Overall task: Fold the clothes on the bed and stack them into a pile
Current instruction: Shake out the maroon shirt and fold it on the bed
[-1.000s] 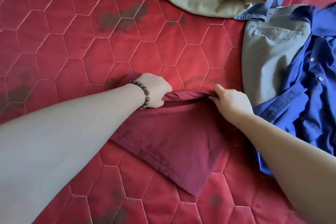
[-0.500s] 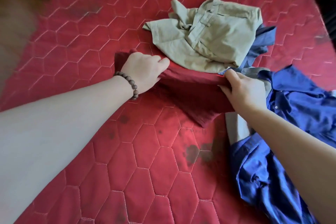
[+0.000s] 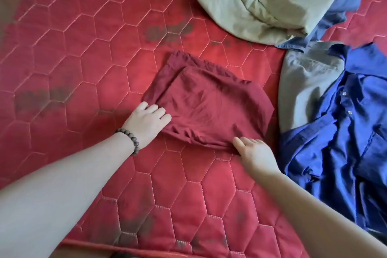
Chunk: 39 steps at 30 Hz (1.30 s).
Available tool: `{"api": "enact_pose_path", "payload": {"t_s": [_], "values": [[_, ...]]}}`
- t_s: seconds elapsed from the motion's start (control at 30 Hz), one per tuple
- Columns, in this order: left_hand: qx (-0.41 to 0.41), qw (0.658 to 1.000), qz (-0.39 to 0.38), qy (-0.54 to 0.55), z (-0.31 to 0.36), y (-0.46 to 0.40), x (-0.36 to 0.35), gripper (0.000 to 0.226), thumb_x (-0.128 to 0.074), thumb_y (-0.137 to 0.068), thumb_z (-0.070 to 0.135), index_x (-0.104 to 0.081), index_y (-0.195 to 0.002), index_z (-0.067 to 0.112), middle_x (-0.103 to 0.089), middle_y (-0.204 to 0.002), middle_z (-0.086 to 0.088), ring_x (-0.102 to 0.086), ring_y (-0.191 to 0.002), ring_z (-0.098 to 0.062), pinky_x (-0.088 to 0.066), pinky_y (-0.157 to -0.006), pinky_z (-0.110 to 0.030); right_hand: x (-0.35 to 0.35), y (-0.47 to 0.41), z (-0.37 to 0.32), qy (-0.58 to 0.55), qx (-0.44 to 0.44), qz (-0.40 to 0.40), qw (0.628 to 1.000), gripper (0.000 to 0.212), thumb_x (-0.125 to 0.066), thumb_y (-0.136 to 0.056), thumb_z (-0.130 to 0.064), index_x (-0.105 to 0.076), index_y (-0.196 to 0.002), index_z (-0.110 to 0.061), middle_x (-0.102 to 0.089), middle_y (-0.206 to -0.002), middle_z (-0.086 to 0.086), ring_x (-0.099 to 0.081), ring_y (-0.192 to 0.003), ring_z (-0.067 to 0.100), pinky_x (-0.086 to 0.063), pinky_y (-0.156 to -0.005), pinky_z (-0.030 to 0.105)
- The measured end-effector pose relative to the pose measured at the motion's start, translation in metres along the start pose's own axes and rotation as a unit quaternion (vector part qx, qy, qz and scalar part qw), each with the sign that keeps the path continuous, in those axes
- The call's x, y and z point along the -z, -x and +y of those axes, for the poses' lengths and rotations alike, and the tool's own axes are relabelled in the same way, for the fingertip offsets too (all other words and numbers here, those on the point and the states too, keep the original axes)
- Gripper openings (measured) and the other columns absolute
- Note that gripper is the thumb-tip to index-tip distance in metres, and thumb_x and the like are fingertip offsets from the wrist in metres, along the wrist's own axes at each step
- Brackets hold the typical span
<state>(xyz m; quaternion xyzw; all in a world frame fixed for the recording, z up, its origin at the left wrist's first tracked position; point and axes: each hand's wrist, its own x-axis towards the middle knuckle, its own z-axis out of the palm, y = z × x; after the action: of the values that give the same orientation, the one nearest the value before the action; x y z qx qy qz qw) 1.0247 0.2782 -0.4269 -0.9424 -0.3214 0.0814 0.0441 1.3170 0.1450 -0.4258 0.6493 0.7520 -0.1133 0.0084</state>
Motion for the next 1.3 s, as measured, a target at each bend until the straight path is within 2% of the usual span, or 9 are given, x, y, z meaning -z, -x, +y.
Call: {"api": "enact_pose_path", "payload": {"t_s": [0.2, 0.27, 0.37, 0.5, 0.63, 0.77, 0.83, 1.03, 1.3], "values": [[0.077, 0.997, -0.012, 0.026, 0.015, 0.069, -0.015, 0.042, -0.028, -0.075, -0.002, -0.067, -0.085, 0.01, -0.06, -0.079, -0.007, -0.06, -0.079, -0.029, -0.047, -0.079, -0.043, -0.036, 0.043, -0.074, -0.042, 0.008, -0.191, 0.981, 0.024, -0.058, -0.078, -0.007, -0.054, -0.101, -0.014, -0.061, -0.084, 0.006, -0.061, -0.077, 0.033, -0.041, -0.06, 0.036], [0.13, 0.988, -0.078, 0.043, 0.017, 0.083, -0.017, 0.048, -0.025, -0.081, 0.002, -0.066, -0.105, 0.01, -0.062, -0.108, -0.011, -0.056, -0.109, -0.031, -0.038, -0.099, -0.049, -0.044, 0.047, -0.094, -0.082, 0.024, -0.24, 0.967, 0.022, -0.053, -0.087, -0.02, -0.052, -0.109, -0.016, -0.062, -0.098, 0.004, -0.06, -0.093, 0.03, -0.039, -0.073, 0.035], [0.172, 0.956, -0.228, 0.061, 0.025, 0.103, -0.021, 0.062, -0.047, -0.087, 0.022, -0.032, -0.148, 0.02, -0.013, -0.161, -0.014, -0.005, -0.149, -0.028, -0.005, -0.117, -0.056, -0.045, 0.044, -0.106, -0.128, 0.055, -0.291, 0.947, 0.037, -0.05, -0.093, -0.048, -0.056, -0.116, -0.019, -0.064, -0.105, 0.001, -0.056, -0.104, 0.024, -0.04, -0.09, 0.031], [0.307, 0.921, -0.183, 0.159, 0.055, 0.115, -0.02, 0.087, -0.05, -0.082, 0.06, -0.011, -0.154, 0.03, 0.008, -0.161, -0.02, 0.009, -0.149, -0.033, -0.004, -0.119, -0.056, -0.034, 0.008, -0.086, -0.122, 0.059, -0.111, 0.984, 0.039, -0.061, -0.089, -0.046, -0.064, -0.113, -0.016, -0.06, -0.103, 0.007, -0.055, -0.098, 0.031, -0.046, -0.085, 0.041], [0.549, 0.767, -0.029, 0.331, 0.079, 0.093, -0.016, 0.078, -0.065, -0.084, 0.046, -0.029, -0.15, 0.027, -0.027, -0.148, -0.03, -0.031, -0.135, -0.041, -0.029, -0.11, -0.045, -0.024, -0.062, -0.047, -0.094, -0.022, -0.028, 0.995, 0.062, -0.067, -0.084, -0.045, -0.049, -0.139, -0.023, -0.043, -0.138, 0.015, -0.041, -0.124, 0.037, -0.039, -0.1, 0.05], [0.716, 0.513, 0.076, 0.466, 0.074, 0.064, -0.027, 0.069, -0.068, -0.085, 0.026, -0.034, -0.145, 0.035, -0.038, -0.126, -0.018, -0.052, -0.106, -0.036, -0.041, -0.094, -0.036, -0.024, -0.118, -0.014, -0.079, -0.113, -0.086, 0.987, 0.088, -0.066, -0.081, -0.056, -0.015, -0.152, -0.04, -0.014, -0.159, 0.011, -0.017, -0.142, 0.034, -0.024, -0.111, 0.052], [0.753, 0.439, 0.08, 0.484, 0.069, 0.057, -0.033, 0.064, -0.065, -0.086, 0.018, -0.038, -0.14, 0.038, -0.038, -0.122, -0.015, -0.057, -0.091, -0.031, -0.043, -0.089, -0.034, -0.026, -0.128, -0.008, -0.052, -0.127, -0.105, 0.985, 0.092, -0.068, -0.078, -0.058, -0.015, -0.151, -0.041, -0.024, -0.153, 0.011, -0.024, -0.137, 0.035, -0.028, -0.108, 0.051], [0.667, 0.575, 0.098, 0.464, 0.06, 0.048, -0.04, 0.049, -0.053, -0.083, -0.003, -0.06, -0.125, 0.023, -0.061, -0.113, -0.012, -0.056, -0.102, -0.036, -0.044, -0.093, -0.04, -0.032, -0.121, -0.016, -0.168, -0.123, -0.115, 0.971, 0.048, -0.067, -0.088, -0.032, -0.045, -0.126, -0.014, -0.064, -0.113, 0.015, -0.06, -0.101, 0.038, -0.047, -0.08, 0.041], [0.453, 0.776, 0.097, 0.427, 0.016, -0.033, -0.035, 0.048, -0.051, -0.087, -0.006, -0.062, -0.128, 0.018, -0.059, -0.121, -0.008, -0.055, -0.115, -0.026, -0.041, -0.096, -0.031, -0.03, -0.076, 0.018, -0.163, -0.253, -0.052, 0.952, 0.022, -0.058, -0.094, -0.029, -0.043, -0.096, -0.013, -0.055, -0.076, 0.009, -0.06, -0.08, 0.039, -0.037, -0.063, 0.035]]}}
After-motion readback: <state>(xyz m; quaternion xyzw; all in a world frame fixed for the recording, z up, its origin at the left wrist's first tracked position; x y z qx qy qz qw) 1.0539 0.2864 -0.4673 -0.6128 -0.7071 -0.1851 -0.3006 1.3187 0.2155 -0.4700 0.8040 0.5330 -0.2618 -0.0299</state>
